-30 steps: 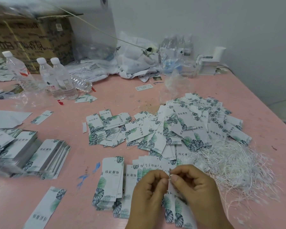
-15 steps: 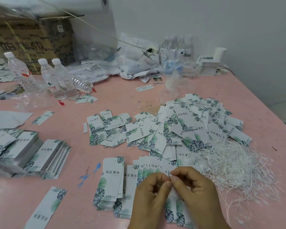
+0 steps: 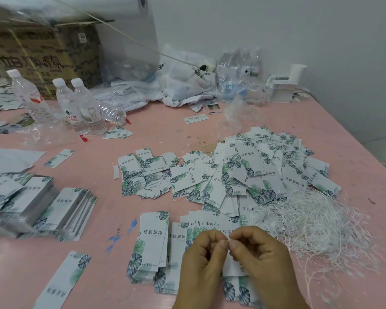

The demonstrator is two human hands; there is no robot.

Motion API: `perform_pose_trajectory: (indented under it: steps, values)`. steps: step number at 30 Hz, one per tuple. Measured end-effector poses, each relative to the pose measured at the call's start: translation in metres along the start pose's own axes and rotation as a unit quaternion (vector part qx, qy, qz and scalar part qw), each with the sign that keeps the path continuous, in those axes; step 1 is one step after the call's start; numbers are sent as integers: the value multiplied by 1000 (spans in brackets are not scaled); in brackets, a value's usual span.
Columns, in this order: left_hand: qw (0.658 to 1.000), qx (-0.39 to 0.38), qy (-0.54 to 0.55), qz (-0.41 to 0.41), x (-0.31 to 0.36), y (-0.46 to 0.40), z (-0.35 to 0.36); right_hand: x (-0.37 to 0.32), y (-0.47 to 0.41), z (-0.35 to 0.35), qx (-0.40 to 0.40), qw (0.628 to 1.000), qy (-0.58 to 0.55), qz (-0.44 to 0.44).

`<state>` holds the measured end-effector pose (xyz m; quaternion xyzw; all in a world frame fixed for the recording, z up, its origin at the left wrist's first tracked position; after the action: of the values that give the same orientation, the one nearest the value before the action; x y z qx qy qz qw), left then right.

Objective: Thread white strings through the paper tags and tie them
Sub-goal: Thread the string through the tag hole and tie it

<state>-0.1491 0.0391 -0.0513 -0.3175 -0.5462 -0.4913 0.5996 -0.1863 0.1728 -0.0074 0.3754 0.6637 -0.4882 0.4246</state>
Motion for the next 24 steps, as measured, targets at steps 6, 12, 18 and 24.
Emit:
perform_pose_trajectory:
  steps: [6, 12, 18, 24]
  values:
    - [1000, -5, -6, 12, 9, 1, 0, 1, -1, 2, -6, 999, -42, 15]
    - [1000, -1, -4, 10, 12, 1, -1, 0, -1, 3, -9, 999, -29, 22]
    - [1000, 2, -8, 9, 16, 4, -1, 1, -1, 3, -5, 999, -42, 28]
    - [1000, 5, 11, -4, 18, 5, -1, 2, -1, 2, -2, 999, -34, 22]
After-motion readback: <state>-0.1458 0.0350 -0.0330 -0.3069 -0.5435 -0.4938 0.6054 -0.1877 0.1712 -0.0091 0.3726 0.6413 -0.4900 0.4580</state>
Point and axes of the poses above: each hand's wrist, its own y-axis away from the middle knuckle, its own z-axis out of the palm, x = y × z, the point moved 9 cm from there along -y, towards the middle knuckle, and after that the axes turned 13 degrees about -z, right-handed, at the moved point
